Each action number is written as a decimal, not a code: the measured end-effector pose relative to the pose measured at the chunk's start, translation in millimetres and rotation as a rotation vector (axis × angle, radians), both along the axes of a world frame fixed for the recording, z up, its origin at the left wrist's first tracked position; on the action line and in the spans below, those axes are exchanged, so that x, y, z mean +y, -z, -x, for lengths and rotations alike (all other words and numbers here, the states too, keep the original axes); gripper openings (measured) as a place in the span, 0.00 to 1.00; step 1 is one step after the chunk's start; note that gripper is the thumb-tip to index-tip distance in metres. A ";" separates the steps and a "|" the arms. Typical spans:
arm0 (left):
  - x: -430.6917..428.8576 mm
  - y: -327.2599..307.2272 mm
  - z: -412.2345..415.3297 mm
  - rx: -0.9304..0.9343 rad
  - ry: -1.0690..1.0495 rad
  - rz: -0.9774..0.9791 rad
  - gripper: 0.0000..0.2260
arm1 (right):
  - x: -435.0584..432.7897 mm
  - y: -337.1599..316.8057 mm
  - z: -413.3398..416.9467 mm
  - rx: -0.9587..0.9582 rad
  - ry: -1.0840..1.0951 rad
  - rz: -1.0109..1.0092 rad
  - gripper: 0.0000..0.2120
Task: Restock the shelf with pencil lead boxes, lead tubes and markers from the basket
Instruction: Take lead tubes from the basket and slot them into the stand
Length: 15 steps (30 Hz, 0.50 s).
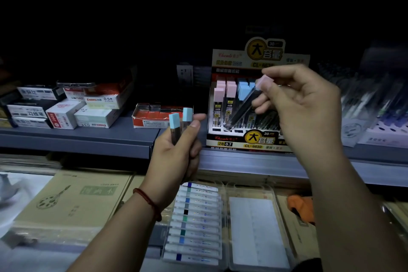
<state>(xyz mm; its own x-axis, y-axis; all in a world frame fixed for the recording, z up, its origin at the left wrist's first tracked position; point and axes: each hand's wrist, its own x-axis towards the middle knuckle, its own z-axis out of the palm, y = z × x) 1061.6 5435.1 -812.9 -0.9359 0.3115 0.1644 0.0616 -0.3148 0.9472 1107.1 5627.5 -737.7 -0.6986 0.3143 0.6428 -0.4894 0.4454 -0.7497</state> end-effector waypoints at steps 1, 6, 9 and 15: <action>-0.1 0.6 1.0 -0.033 0.009 -0.016 0.10 | -1.0 0.9 0.1 0.005 0.010 -0.018 0.06; 0.1 2.0 1.4 -0.075 0.093 -0.044 0.02 | -6.8 7.1 6.9 0.056 0.046 -0.079 0.07; 0.9 -0.8 -0.9 -0.076 0.083 -0.101 0.06 | -8.0 7.6 9.0 0.058 0.046 -0.131 0.07; 1.2 -2.3 -0.4 0.009 0.021 -0.144 0.07 | -15.4 15.1 15.0 0.010 0.057 -0.309 0.08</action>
<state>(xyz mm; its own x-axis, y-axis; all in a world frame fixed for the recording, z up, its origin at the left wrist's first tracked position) 1062.1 5436.3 -810.6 -0.9277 0.3034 0.2176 0.0622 -0.4489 0.8914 1092.1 5612.1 -752.8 -0.6785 0.1416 0.7208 -0.4640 0.6781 -0.5699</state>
